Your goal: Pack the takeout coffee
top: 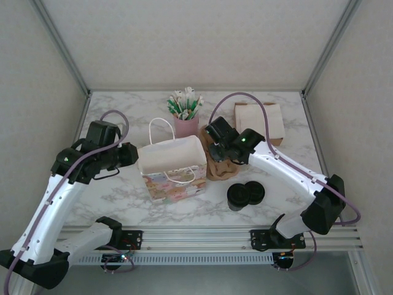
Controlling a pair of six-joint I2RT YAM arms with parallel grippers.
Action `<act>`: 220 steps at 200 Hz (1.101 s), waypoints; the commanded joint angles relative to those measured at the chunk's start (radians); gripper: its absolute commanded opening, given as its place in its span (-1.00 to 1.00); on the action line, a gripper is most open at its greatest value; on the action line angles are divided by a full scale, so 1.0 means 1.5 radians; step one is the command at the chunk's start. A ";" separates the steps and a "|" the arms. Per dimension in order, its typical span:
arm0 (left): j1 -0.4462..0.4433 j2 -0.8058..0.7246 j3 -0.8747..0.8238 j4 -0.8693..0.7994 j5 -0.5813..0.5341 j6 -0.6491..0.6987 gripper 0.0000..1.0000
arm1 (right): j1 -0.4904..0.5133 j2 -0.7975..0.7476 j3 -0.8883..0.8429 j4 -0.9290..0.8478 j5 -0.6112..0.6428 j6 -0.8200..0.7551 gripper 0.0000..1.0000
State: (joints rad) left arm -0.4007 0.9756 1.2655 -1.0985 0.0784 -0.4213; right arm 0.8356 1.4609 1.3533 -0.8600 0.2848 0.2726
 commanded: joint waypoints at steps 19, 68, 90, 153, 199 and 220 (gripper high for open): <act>-0.007 0.023 0.046 -0.047 0.011 0.032 -0.33 | -0.004 -0.025 -0.011 0.012 -0.002 -0.013 -0.34; -0.066 0.031 0.100 -0.123 -0.058 -0.071 -0.06 | -0.005 -0.037 -0.018 0.012 0.002 -0.011 -0.34; -0.116 0.050 0.135 -0.190 -0.102 -0.127 -0.05 | -0.005 -0.036 -0.018 0.013 0.003 -0.012 -0.34; -0.241 0.081 0.117 -0.231 -0.169 -0.227 -0.09 | -0.004 -0.029 -0.021 0.020 0.000 -0.014 -0.34; -0.244 0.108 0.117 -0.211 -0.212 -0.190 -0.58 | -0.005 -0.036 -0.026 0.021 -0.003 -0.016 -0.34; -0.242 0.115 0.131 -0.222 -0.251 -0.161 -0.83 | -0.005 -0.042 -0.029 0.021 0.000 -0.021 -0.34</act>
State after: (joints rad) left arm -0.7593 1.1458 1.4387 -1.3998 -0.2062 -0.7086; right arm 0.8356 1.4254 1.3262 -0.8467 0.2848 0.2577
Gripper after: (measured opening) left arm 0.144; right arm 0.331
